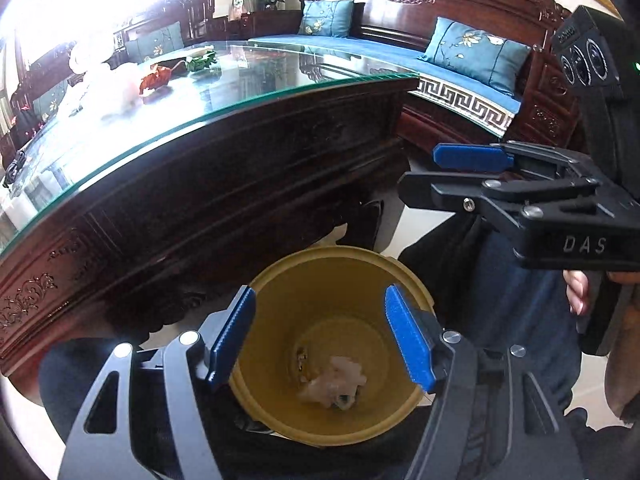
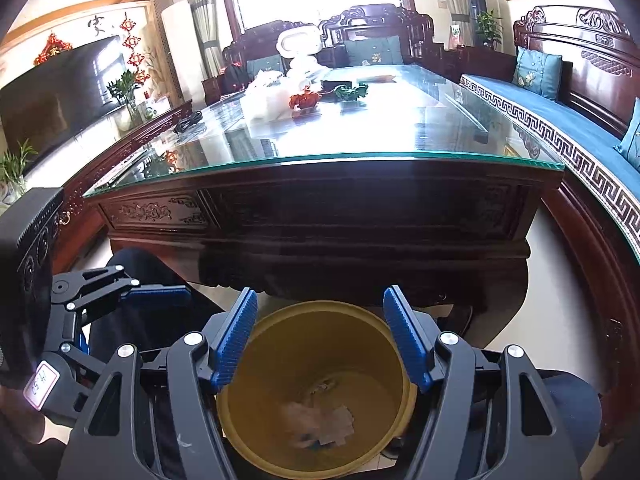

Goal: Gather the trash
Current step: 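Open the left tool to drop the clear plastic bag into the bin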

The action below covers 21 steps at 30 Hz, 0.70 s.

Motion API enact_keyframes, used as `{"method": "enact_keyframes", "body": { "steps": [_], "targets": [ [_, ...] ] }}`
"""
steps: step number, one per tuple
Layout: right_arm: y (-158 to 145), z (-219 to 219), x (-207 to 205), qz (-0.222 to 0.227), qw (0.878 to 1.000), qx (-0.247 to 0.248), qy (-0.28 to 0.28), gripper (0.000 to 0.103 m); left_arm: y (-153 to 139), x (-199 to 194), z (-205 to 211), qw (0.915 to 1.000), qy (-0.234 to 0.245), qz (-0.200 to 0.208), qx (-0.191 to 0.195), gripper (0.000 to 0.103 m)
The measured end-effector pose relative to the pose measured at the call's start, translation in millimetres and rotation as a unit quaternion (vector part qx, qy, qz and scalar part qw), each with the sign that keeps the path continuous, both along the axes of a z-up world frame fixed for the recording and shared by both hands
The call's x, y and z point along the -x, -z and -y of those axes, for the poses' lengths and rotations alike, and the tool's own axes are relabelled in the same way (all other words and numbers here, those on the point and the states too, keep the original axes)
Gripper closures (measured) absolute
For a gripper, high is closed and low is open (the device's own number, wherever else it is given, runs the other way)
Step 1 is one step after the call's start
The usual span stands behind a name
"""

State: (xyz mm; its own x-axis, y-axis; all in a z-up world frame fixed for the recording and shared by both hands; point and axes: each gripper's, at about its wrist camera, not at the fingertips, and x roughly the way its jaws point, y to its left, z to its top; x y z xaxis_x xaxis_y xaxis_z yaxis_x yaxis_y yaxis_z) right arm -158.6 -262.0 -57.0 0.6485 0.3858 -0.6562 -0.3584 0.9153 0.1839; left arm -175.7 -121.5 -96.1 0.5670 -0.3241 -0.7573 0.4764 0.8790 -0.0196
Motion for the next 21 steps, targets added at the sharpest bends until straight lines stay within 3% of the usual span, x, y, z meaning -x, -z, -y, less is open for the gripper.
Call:
{"method": "enact_keyframes", "body": {
  "steps": [21],
  "targets": [
    [-8.7,-13.4,-11.2,0.004,1.000,0.003,-0.014,0.039,-12.6,-10.5,-20.0,0.9996,-0.020,0.016,0.013,0.036]
  ]
}}
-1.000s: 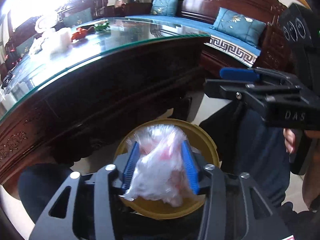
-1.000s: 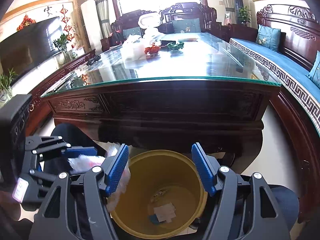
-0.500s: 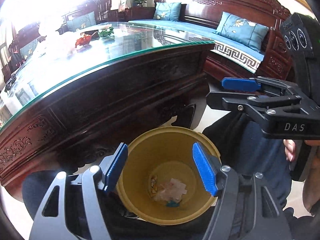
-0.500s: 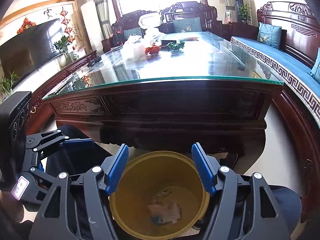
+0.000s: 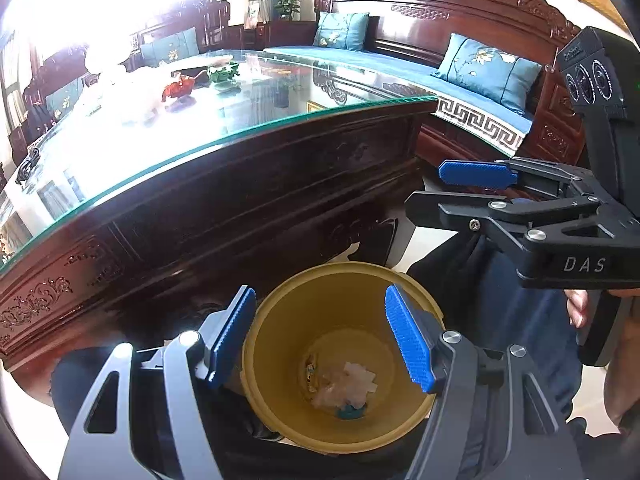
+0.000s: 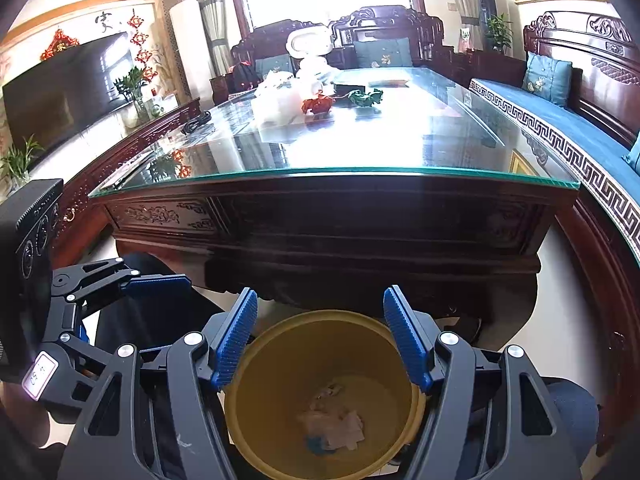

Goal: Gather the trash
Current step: 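Open the left tool to drop the clear plastic bag into the bin, then move both open tools back over the table toward the crumpled paper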

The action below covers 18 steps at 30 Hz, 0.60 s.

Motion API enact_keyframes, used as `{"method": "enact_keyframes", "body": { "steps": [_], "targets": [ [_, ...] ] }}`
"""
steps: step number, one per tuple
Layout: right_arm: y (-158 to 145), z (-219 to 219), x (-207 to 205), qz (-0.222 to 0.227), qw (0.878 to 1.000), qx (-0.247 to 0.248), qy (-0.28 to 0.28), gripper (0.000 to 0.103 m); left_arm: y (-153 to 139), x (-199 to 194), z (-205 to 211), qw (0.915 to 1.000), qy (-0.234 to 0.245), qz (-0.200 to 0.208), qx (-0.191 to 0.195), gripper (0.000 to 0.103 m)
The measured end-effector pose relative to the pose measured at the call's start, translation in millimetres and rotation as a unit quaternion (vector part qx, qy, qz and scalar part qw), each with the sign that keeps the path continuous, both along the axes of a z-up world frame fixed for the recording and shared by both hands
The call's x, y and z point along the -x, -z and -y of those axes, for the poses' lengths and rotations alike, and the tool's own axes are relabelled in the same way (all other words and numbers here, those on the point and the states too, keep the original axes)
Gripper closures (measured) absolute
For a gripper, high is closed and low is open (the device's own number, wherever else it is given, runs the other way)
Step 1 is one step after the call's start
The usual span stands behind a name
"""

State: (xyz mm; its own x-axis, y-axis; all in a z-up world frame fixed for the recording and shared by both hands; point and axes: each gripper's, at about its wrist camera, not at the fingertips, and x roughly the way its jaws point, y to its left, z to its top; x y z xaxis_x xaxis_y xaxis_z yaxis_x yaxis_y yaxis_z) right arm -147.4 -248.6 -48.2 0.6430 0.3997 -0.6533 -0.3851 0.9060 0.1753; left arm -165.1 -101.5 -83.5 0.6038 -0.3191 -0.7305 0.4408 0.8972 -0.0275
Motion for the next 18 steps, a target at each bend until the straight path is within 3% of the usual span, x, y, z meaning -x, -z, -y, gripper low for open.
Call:
{"method": "enact_keyframes", "body": {
  "steps": [18],
  "targets": [
    [-8.0,-7.3,-21.0,-0.002,1.000,0.000,-0.009,0.039,-14.6,-22.0,-2.7,0.9999,-0.008,0.011,0.006,0.036]
  ]
}}
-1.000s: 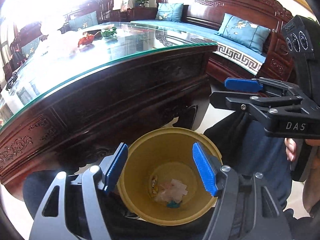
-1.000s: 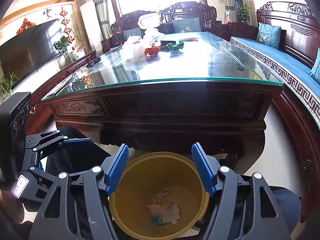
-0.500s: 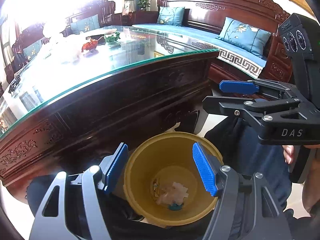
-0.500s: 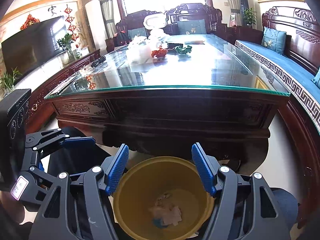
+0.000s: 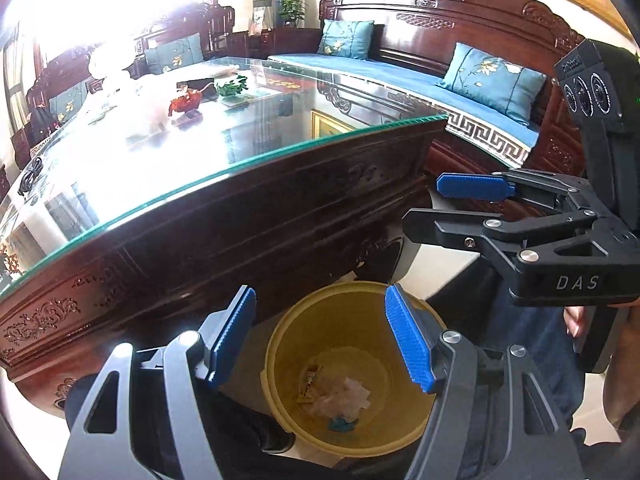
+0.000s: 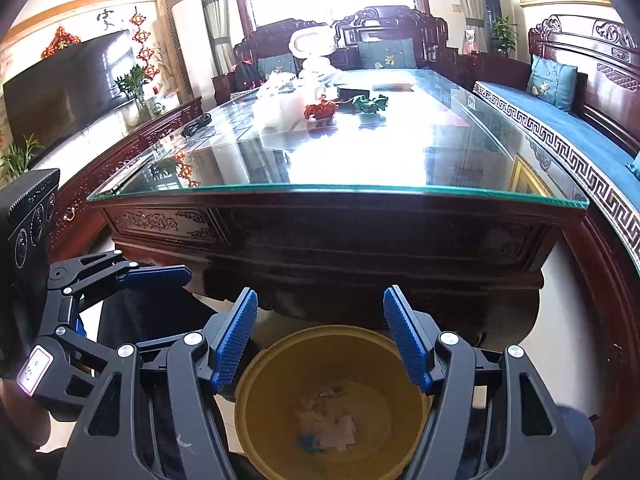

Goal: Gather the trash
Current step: 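Move both open tools back over the table toward the crumpled paper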

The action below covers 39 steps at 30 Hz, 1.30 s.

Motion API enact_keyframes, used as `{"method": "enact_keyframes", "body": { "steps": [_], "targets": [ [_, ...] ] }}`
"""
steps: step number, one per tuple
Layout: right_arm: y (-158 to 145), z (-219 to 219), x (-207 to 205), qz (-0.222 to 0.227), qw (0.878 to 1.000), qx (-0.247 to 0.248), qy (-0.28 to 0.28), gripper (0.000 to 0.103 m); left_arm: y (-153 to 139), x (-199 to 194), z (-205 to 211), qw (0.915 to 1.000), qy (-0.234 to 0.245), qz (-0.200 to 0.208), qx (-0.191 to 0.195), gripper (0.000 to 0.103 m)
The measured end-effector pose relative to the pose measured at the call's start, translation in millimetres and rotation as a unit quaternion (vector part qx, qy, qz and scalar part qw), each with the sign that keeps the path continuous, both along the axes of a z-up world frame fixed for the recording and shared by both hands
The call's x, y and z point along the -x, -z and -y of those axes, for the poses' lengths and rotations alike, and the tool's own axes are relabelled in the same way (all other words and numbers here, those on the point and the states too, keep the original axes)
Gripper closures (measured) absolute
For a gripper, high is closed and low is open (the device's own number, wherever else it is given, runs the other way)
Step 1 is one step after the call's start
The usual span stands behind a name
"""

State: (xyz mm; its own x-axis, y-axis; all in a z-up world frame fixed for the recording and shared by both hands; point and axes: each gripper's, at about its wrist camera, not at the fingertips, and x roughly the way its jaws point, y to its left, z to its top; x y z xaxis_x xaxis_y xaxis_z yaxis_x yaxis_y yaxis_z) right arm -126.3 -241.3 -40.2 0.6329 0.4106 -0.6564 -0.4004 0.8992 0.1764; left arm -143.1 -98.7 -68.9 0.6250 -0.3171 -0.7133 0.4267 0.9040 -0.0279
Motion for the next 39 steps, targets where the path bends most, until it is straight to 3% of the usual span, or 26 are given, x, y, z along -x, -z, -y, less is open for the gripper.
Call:
{"method": "enact_keyframes", "body": {
  "steps": [12,18,20,22,26,33,39],
  "targets": [
    [-7.4,-6.1,-48.4,-0.010,1.000,-0.003,-0.007,0.038,-10.7,-52.6,-11.3,0.9996,-0.025,-0.004,0.014,0.036],
    [-34.4,-11.0,-76.6,0.023,0.999,-0.019,-0.019,0.039,-30.8,-87.2,-19.6,0.9988,-0.039,0.014,0.026,0.036],
    [-43.1,-12.1,-85.3,0.034,0.999,-0.023,-0.021,0.039,-40.1,-97.3,-23.4,0.9981,-0.047,0.027,0.030,0.031],
    [-52.1,-14.0,-96.7,0.045,0.998,-0.026,-0.021,0.038,-50.4,-108.4,-30.0,0.9963,-0.063,0.045,0.037,0.012],
    [-63.7,-20.1,-124.3,0.058,0.998,-0.032,-0.014,0.037,-69.2,-135.9,-44.9,0.9906,-0.104,0.076,0.046,0.004],
    [-73.9,-38.9,-187.3,0.074,0.997,-0.038,-0.008,0.030,-87.3,-186.9,-74.5,0.9792,-0.162,0.100,0.069,0.004],
    [-65.7,-45.9,-253.2,0.045,0.998,-0.033,0.012,0.032,-84.7,-230.4,-93.1,0.9753,-0.161,0.088,0.123,0.004]
  ]
}}
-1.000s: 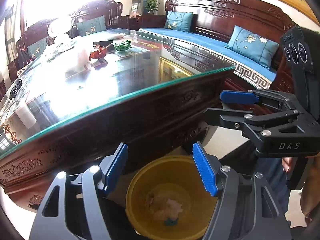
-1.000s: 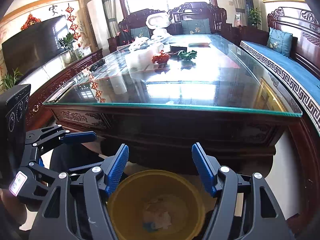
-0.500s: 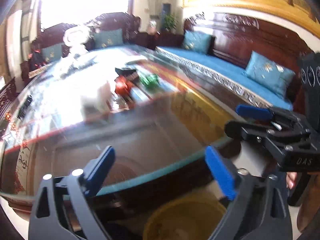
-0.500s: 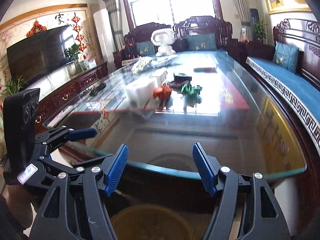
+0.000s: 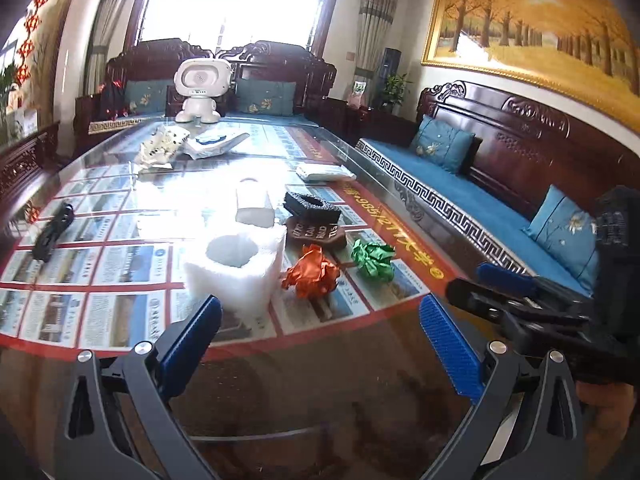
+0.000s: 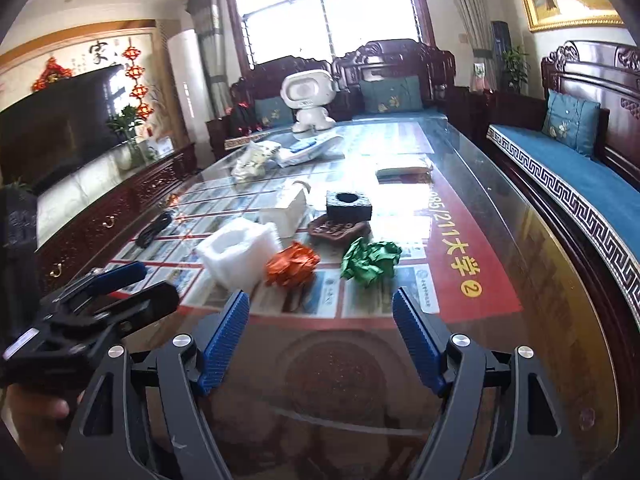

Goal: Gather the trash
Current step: 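Move both open tools back over the table toward the crumpled paper, then grasp the green crumpled paper with the right tool while the left tool grasps the orange crumpled paper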

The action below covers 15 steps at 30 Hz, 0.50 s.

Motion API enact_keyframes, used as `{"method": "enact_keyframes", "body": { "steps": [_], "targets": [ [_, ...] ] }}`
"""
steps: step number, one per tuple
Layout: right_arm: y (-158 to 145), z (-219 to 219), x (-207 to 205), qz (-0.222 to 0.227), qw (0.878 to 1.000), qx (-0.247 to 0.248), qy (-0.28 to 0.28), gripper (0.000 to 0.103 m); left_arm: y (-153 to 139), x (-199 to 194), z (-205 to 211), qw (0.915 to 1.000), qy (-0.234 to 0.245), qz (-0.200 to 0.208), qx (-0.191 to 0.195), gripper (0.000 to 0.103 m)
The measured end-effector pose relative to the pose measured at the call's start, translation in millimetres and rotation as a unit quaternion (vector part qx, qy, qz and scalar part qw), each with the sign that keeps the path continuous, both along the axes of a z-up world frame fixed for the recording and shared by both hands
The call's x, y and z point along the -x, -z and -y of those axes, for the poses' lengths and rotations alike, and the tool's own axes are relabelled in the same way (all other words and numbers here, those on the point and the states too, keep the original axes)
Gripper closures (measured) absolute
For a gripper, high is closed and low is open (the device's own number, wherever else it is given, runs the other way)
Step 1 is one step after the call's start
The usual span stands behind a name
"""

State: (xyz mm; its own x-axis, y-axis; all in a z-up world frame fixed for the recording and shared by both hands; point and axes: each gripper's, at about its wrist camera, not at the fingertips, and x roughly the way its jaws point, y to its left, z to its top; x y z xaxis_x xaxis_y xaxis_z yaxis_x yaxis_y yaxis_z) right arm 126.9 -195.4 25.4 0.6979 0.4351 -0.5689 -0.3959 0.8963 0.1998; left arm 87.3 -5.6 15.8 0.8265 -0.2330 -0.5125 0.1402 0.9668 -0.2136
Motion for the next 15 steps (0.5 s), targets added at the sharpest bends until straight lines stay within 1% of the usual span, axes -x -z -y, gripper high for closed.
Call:
{"method": "enact_keyframes", "body": {
  "steps": [1,4,6,8,11,15],
  "targets": [
    [2.3,0.8,-6.4,-0.004,1.000,-0.002,0.001,0.034,1.5,-5.2,-0.3,1.0000,0.003,-0.001,0.003,0.004],
    [10.7,-2.8,-26.1,-0.015,1.000,0.008,0.003,0.035,7.0,-20.3,2.6,0.9999,0.011,-0.008,0.004,0.004],
    [17.1,-7.8,-43.2,-0.032,0.999,0.018,-0.002,0.036,11.1,-28.7,5.3,0.9998,0.013,-0.014,0.001,0.004],
    [23.3,-13.7,-59.4,-0.048,0.998,0.026,-0.010,0.040,15.2,-35.1,6.6,0.9997,0.014,-0.018,0.000,0.004],
    [34.9,-22.0,-87.3,-0.068,0.997,0.047,-0.006,0.041,20.3,-47.2,6.2,0.9994,0.017,-0.028,0.011,0.004],
    [50.2,-26.3,-115.1,-0.103,0.993,0.059,0.006,0.041,25.4,-57.3,9.4,0.9986,0.029,-0.038,0.023,0.004]
  ]
}}
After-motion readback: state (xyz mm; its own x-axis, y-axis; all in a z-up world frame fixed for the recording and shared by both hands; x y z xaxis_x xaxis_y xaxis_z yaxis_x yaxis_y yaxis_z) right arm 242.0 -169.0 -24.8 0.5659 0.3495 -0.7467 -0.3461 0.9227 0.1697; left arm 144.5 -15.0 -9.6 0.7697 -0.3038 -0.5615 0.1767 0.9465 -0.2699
